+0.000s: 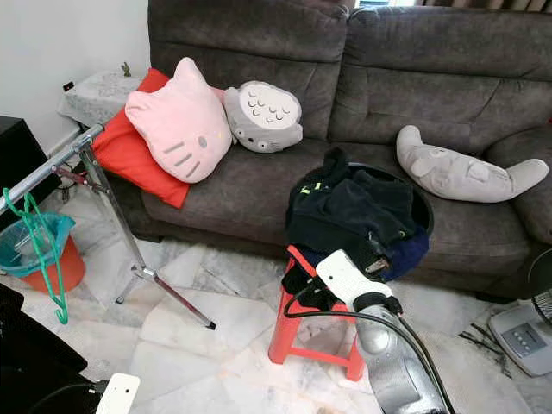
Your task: Hang hanger
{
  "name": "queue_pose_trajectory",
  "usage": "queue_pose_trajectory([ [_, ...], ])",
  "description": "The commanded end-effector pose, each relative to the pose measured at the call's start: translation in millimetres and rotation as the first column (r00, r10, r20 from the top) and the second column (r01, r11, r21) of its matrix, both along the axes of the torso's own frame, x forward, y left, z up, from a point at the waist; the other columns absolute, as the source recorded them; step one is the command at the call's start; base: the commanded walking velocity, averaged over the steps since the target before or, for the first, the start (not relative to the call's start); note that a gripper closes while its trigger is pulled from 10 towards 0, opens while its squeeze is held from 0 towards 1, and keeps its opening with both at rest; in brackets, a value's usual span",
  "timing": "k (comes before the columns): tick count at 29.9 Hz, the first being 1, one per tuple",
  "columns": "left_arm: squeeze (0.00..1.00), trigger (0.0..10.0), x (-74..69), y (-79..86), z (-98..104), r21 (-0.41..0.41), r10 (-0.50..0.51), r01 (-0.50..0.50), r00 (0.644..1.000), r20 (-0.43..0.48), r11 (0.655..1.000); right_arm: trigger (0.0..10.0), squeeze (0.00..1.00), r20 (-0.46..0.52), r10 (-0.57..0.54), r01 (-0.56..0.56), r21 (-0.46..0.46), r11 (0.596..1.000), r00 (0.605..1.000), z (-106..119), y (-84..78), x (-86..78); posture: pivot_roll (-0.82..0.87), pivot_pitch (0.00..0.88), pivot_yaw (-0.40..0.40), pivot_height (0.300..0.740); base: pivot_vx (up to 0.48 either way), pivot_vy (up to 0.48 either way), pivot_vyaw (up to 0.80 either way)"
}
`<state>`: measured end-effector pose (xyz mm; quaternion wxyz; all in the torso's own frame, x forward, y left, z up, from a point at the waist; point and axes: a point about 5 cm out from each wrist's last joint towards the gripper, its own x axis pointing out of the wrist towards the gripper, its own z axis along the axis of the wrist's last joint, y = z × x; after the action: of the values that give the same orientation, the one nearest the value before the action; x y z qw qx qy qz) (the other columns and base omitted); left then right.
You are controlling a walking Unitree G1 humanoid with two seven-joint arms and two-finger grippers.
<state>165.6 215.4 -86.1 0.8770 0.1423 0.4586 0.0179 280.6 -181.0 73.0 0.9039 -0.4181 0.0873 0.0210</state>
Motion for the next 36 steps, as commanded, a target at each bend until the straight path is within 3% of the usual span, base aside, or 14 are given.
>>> queue_pose_trajectory([
  [1, 0.0, 10.0, -5.4, -0.6, -3, 0.0, 0.007, -0.007, 1.0, -0.027, 1.0, 10.0, 0.0, 0.011, 0.024, -0.024, -0.013, 1.0, 1.0, 3, 2.2, 5.3, -0.01, 0.0, -0.043, 0.74, 0.0, 0.0, 0.0],
  [10, 0.0, 10.0, -5.6, -0.9, -3, -0.001, 0.009, -0.009, 1.0, -0.027, 1.0, 10.0, 0.0, 0.051, 0.029, -0.027, -0.024, 0.999, 0.998, 12, 2.3, 20.7, -0.01, 0.0, -0.041, 0.74, 0.0, 0.0, 0.0],
  [19, 0.0, 10.0, -6.1, -1.1, -3, 0.0, 0.011, -0.011, 1.0, -0.028, 1.0, 10.0, 0.0, 0.094, 0.0, 0.003, -0.039, 0.999, 0.996, 16, -1.9, 24.2, -0.01, 0.0, -0.043, 0.74, 0.0, 0.0, 0.0],
  [36, 0.0, 10.0, -6.7, 0.6, -3, 0.006, 0.007, -0.006, 1.0, -0.031, 1.0, 10.0, 0.0, 0.054, 0.003, -0.002, -0.024, 1.0, 0.999, 7, -1.9, -6.0, -0.01, 0.0, -0.044, 0.74, 0.0, 0.0, 0.0],
])
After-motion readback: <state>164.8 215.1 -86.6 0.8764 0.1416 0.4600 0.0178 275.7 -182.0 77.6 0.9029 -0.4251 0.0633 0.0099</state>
